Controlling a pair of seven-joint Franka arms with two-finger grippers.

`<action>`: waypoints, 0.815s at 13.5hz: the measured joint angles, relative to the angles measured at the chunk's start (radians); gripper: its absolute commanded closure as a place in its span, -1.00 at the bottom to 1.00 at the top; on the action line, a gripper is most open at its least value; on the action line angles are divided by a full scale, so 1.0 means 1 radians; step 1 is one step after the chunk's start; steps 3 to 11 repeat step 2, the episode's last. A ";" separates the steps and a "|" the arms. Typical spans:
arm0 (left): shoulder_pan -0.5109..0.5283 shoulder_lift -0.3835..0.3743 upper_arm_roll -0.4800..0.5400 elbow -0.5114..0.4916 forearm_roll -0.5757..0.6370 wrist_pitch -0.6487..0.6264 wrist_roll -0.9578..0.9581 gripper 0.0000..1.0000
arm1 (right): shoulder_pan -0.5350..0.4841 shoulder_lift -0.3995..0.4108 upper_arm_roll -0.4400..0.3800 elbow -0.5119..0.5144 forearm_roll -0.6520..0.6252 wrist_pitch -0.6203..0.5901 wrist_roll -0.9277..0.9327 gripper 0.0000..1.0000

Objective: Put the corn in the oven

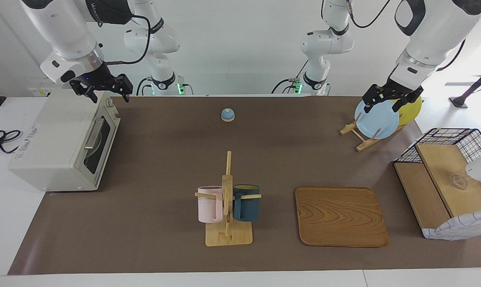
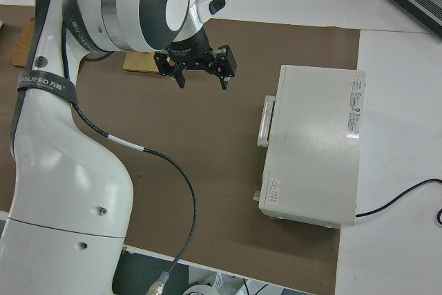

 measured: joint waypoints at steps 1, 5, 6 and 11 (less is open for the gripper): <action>0.000 0.000 0.000 0.000 0.000 0.000 0.000 -1.00 | 0.000 0.000 0.000 0.000 0.000 0.002 0.000 -1.00; 0.000 0.000 0.000 0.000 0.000 0.000 0.000 -1.00 | 0.000 0.000 0.000 0.000 0.000 0.003 0.000 -1.00; 0.000 0.000 0.000 0.000 0.000 0.000 0.000 -1.00 | 0.000 0.000 0.000 0.000 0.000 0.003 0.000 -1.00; 0.000 0.000 0.000 0.000 0.000 0.000 0.000 -1.00 | 0.000 0.000 0.000 0.000 0.000 0.003 0.000 -1.00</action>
